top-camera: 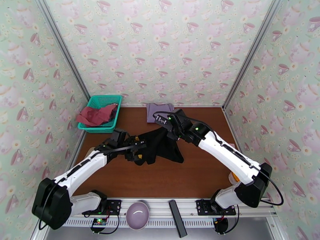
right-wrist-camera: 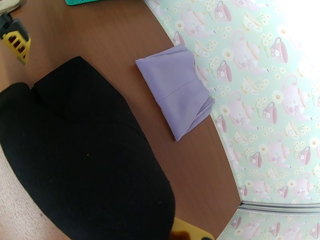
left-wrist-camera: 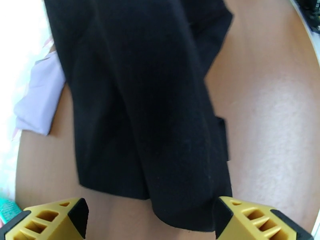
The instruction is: Fold and stack the mixed laundry pile
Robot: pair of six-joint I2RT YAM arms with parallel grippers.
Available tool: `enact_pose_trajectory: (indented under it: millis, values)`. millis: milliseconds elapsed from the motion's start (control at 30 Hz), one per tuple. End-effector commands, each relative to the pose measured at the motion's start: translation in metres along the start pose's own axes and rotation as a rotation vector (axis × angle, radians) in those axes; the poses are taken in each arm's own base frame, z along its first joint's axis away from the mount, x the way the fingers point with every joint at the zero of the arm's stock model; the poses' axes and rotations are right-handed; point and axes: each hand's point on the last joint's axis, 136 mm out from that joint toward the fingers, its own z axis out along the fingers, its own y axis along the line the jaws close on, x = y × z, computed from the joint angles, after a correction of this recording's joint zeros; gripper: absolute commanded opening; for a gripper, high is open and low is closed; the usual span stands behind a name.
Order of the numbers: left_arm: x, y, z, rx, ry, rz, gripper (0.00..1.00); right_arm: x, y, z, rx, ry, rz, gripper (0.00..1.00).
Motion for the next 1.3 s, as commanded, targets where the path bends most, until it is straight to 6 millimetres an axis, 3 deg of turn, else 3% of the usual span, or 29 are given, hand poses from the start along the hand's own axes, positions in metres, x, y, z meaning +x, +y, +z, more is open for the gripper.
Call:
enact_pose_trajectory:
  millis: [0, 133, 400, 567, 733, 900, 967, 1033, 1067, 1100, 1267]
  values:
    - [-0.007, -0.020, 0.000, 0.131, -0.015, -0.051, 0.89, -0.009, -0.003, 0.001, -0.002, -0.039, 0.017, 0.00]
    - [-0.012, -0.033, 0.003, 0.209, -0.005, -0.086, 0.91, -0.016, -0.006, -0.003, 0.006, -0.068, 0.041, 0.00]
    - [-0.026, -0.048, 0.005, 0.157, 0.041, -0.162, 1.00, -0.018, -0.013, -0.005, 0.036, -0.074, 0.073, 0.00]
    - [-0.019, -0.018, 0.015, -0.163, 0.110, -0.241, 1.00, -0.019, -0.011, -0.003, 0.028, -0.084, 0.091, 0.00]
    - [0.007, -0.010, 0.029, -0.292, 0.230, -0.250, 1.00, -0.018, -0.008, -0.002, 0.018, -0.088, 0.099, 0.00]
    - [0.014, -0.001, 0.039, -0.391, 0.204, -0.289, 0.98, -0.017, -0.007, -0.003, 0.012, -0.088, 0.107, 0.00]
    - [0.017, 0.002, 0.039, -0.419, 0.204, -0.296, 0.85, -0.017, -0.007, -0.004, 0.012, -0.090, 0.108, 0.00]
    - [0.019, 0.002, 0.038, -0.422, 0.218, -0.298, 0.60, -0.017, -0.007, -0.005, 0.014, -0.092, 0.110, 0.00]
    - [0.020, 0.001, 0.037, -0.421, 0.226, -0.299, 0.25, -0.016, -0.008, -0.005, 0.015, -0.091, 0.110, 0.00]
    - [0.022, 0.005, 0.034, -0.448, 0.238, -0.310, 0.03, -0.017, -0.008, -0.006, 0.018, -0.093, 0.110, 0.00]
    - [0.018, 0.017, 0.014, -0.521, 0.247, -0.315, 0.00, -0.016, -0.011, -0.010, 0.028, -0.095, 0.121, 0.00]
